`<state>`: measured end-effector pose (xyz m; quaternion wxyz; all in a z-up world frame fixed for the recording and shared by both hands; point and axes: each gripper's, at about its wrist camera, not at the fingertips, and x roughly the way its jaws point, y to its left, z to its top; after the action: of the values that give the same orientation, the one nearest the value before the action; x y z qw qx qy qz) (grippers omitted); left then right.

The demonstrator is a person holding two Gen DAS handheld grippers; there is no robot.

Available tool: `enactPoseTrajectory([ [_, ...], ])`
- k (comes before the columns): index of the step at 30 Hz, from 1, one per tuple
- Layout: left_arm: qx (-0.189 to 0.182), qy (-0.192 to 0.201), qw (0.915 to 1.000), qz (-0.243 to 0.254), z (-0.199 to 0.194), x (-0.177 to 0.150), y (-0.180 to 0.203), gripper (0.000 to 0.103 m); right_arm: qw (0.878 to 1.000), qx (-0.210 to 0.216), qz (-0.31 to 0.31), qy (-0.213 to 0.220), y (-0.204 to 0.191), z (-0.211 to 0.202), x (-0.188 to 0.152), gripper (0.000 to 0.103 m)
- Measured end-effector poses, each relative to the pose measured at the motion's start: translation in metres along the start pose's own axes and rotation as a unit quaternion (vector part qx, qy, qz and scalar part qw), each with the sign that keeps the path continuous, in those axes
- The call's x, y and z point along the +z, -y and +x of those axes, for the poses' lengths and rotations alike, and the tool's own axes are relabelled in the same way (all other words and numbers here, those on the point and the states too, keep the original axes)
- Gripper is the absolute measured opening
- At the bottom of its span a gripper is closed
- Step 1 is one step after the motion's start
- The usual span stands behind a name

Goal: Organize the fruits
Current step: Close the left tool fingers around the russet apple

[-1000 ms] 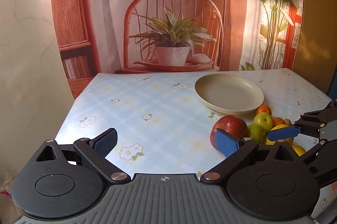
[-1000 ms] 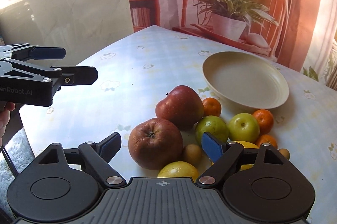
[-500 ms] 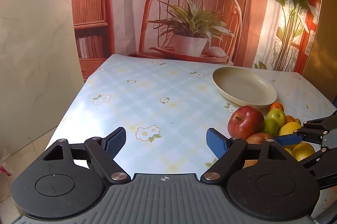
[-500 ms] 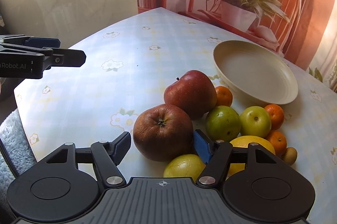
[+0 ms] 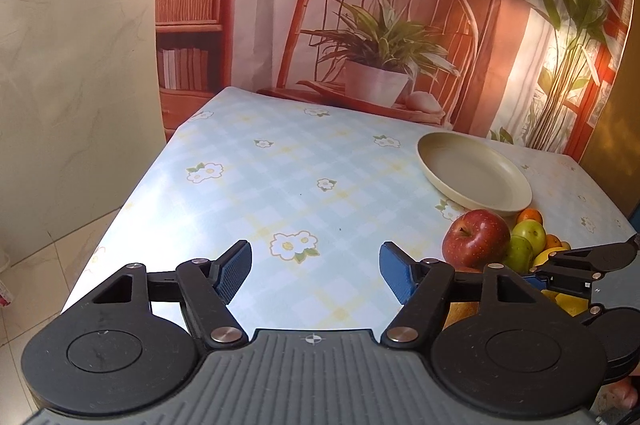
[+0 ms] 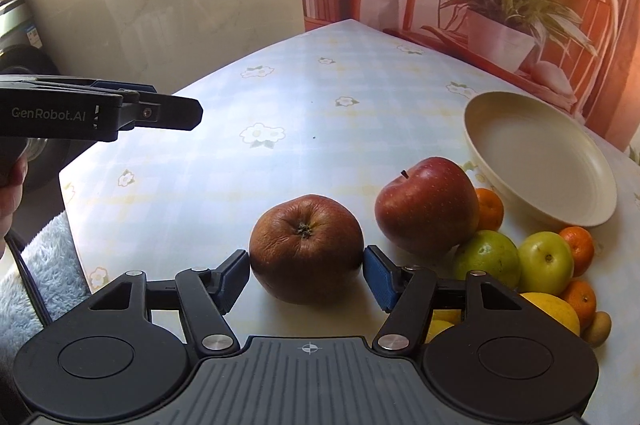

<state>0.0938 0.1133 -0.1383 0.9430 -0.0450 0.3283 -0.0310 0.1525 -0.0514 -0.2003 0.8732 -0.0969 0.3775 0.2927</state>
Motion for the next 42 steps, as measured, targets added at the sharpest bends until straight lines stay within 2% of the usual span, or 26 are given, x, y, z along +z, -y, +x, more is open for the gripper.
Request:
enactPoseTrajectory([
  [4,-0.016,-0.025,0.9987,-0.042,0.011,0.006,-0.005,0.07,1.0,0.02,0.002,0.015,-0.006,0.01,0.007,0.059],
  [6,-0.025,-0.033,0.9979,-0.049,0.017,0.006,-0.001,0.066,0.999,0.029,0.015,0.022,-0.008,0.012,0.007,0.059],
  [12,-0.074,-0.07,0.9943,-0.032,0.035,0.002,0.014,0.064,0.999,0.024,0.03,0.023,-0.01,0.011,-0.009,0.055],
  [15,-0.084,-0.094,0.9915,-0.032,0.043,-0.003,0.015,0.058,0.998,0.027,0.045,0.031,-0.007,0.011,-0.014,0.055],
  [18,-0.108,-0.106,0.988,-0.031,0.046,-0.005,0.017,0.058,0.998,0.022,0.044,0.036,-0.006,0.009,-0.017,0.055],
  [23,-0.126,-0.111,0.9856,-0.021,0.05,-0.005,0.024,0.058,0.998,0.017,0.039,0.048,-0.009,0.005,-0.016,0.056],
  [28,-0.188,-0.145,0.9699,-0.052,0.068,-0.004,0.023,0.055,0.997,0.015,0.052,0.049,-0.004,0.01,-0.018,0.061],
  [39,-0.195,-0.145,0.9672,-0.074,0.077,-0.001,0.023,0.056,0.995,0.022,0.066,0.065,0.004,0.011,-0.018,0.061],
  [42,-0.188,-0.136,0.971,-0.059,0.069,0.002,0.028,0.056,0.995,0.023,0.07,0.07,0.003,0.008,-0.017,0.06],
])
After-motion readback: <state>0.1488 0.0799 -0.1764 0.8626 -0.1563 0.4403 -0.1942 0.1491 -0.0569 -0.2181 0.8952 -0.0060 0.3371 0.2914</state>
